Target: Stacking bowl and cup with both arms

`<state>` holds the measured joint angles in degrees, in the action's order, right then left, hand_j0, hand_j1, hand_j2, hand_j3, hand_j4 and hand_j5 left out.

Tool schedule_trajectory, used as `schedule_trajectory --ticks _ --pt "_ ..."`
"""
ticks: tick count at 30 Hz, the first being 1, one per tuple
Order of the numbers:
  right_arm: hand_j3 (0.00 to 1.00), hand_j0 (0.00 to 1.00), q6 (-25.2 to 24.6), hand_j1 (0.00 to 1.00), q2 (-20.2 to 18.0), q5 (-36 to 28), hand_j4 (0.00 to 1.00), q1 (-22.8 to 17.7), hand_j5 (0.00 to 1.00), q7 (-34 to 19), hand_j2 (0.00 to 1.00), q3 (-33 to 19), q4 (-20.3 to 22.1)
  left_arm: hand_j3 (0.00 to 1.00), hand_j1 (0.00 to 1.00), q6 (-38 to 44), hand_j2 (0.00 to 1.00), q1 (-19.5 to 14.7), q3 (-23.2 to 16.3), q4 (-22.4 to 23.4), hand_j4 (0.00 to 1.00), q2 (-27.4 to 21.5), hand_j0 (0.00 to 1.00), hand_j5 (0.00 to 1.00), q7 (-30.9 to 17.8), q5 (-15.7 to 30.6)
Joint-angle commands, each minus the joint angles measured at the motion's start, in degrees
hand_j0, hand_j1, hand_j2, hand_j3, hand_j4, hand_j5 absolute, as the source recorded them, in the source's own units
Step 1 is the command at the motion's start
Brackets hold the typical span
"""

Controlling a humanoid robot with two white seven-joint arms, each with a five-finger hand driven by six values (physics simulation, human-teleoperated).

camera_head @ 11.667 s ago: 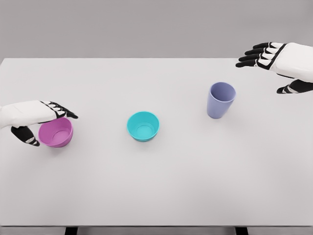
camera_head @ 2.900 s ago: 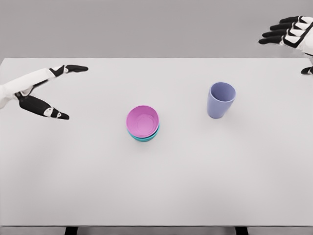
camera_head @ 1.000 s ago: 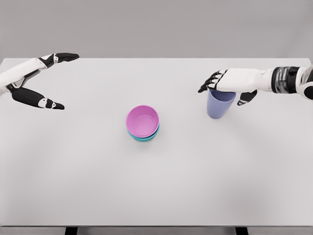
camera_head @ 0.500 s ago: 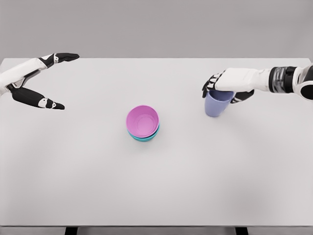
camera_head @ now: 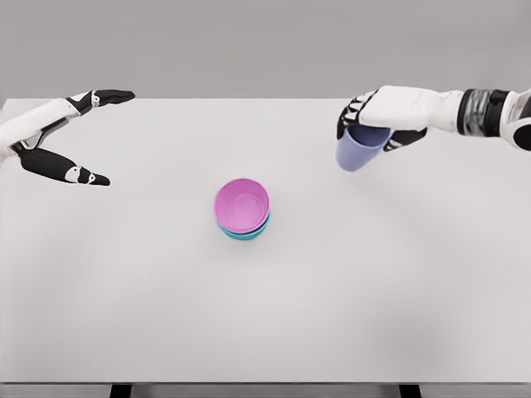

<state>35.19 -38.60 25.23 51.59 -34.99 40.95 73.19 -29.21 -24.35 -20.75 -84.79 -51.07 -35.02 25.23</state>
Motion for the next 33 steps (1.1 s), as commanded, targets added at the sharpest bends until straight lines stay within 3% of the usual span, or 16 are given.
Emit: schedule_trajectory --ticks 1,8,12,16,22,25,29,33 --pt "0.51 0.51 -0.2 0.51 1.2 -0.5 0.51 0.0 0.51 0.0 0.51 -1.0 0.4 1.0 1.0 0.2 1.0 0.0 0.0 0.0 1.0 0.0 1.0 1.0 0.0 0.4" --pt "0.52 0.52 -0.2 0.52 6.4 -0.8 0.52 0.0 0.52 0.0 0.52 -0.9 7.0 1.0 1.0 0.1 1.0 0.0 0.0 0.0 1.0 0.0 1.0 1.0 0.0 0.4" --pt "0.52 0.52 -0.2 0.52 11.4 -0.9 0.52 -0.3 0.52 0.0 0.52 -0.2 11.0 1.0 1.0 0.1 1.0 0.0 0.0 0.0 1.0 0.0 1.0 1.0 0.0 0.4" --pt "0.54 0.54 -0.2 0.54 12.5 -0.9 0.54 -0.9 0.54 0.0 0.54 2.0 14.9 1.0 1.0 0.1 1.0 0.0 0.0 0.0 1.0 0.2 1.0 1.0 0.0 0.4" --pt "0.54 0.54 -0.2 0.54 13.4 -1.0 0.54 -2.5 0.54 0.0 0.54 4.0 17.2 1.0 1.0 0.1 1.0 0.0 0.0 0.0 1.0 0.2 1.0 1.0 0.0 0.4" --pt "0.54 0.54 -0.2 0.54 13.5 -1.1 0.54 -2.5 0.54 0.0 0.54 5.2 16.7 1.0 1.0 0.1 1.0 0.0 0.0 0.0 1.0 0.3 1.0 1.0 0.0 0.4" --pt "0.54 0.54 -0.2 0.54 13.5 -0.8 0.54 -2.5 0.54 0.0 0.54 6.1 11.6 1.0 1.0 0.1 1.0 0.0 0.0 0.0 1.0 0.3 1.0 1.0 0.0 0.4" --pt "0.54 0.54 -0.2 0.54 14.4 -0.3 0.54 -2.5 0.54 0.0 0.54 6.2 10.5 1.0 1.0 0.1 1.0 0.0 0.0 0.0 1.0 0.3 1.0 1.0 0.0 0.4"
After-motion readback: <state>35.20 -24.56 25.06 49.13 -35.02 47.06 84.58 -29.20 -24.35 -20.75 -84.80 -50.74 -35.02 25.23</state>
